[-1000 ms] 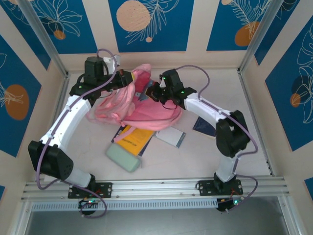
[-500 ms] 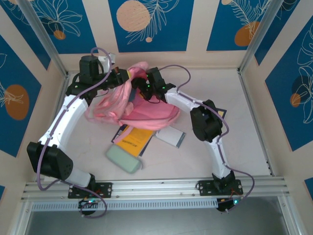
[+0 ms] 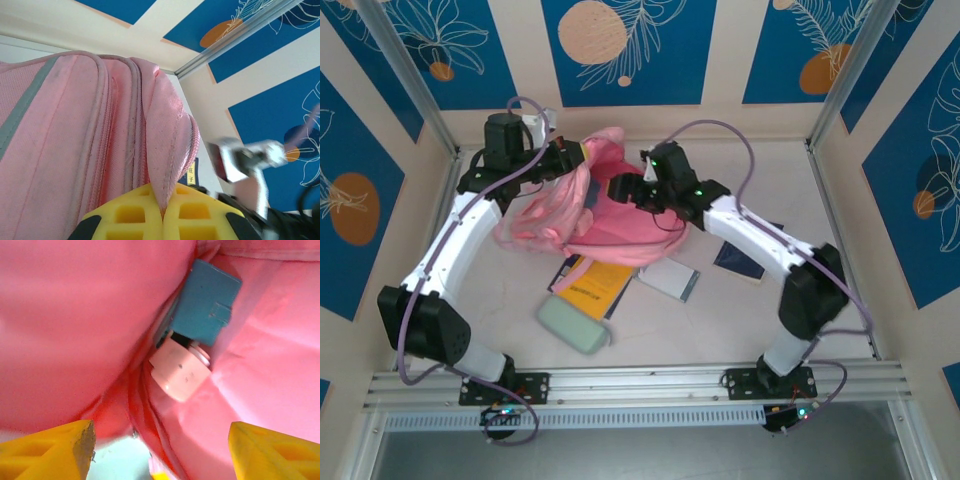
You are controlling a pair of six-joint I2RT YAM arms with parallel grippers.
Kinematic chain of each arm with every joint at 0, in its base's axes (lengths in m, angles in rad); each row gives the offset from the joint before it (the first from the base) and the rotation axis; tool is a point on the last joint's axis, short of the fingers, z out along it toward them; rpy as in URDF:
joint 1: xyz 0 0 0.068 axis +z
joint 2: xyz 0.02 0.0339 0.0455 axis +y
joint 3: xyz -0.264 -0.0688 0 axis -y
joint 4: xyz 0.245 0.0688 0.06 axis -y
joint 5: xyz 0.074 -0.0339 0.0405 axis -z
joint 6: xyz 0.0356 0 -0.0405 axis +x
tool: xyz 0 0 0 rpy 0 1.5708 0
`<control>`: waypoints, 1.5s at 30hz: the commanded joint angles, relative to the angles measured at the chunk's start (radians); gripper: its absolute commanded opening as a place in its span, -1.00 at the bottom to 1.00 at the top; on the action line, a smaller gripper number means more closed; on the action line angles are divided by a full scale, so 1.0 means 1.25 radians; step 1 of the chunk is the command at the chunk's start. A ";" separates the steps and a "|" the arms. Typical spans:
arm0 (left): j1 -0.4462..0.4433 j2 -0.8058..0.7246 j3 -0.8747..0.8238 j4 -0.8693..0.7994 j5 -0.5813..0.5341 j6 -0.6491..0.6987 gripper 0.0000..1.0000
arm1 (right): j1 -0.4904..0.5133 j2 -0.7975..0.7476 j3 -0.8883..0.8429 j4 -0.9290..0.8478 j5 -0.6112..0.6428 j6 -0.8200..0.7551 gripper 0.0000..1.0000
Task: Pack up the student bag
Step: Place the loose stationery in the student bag, then close the student bag at the center of the table.
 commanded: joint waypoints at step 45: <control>-0.270 0.083 0.107 -0.187 -0.224 0.164 0.17 | -0.295 -0.422 -0.760 0.048 -0.189 0.096 0.23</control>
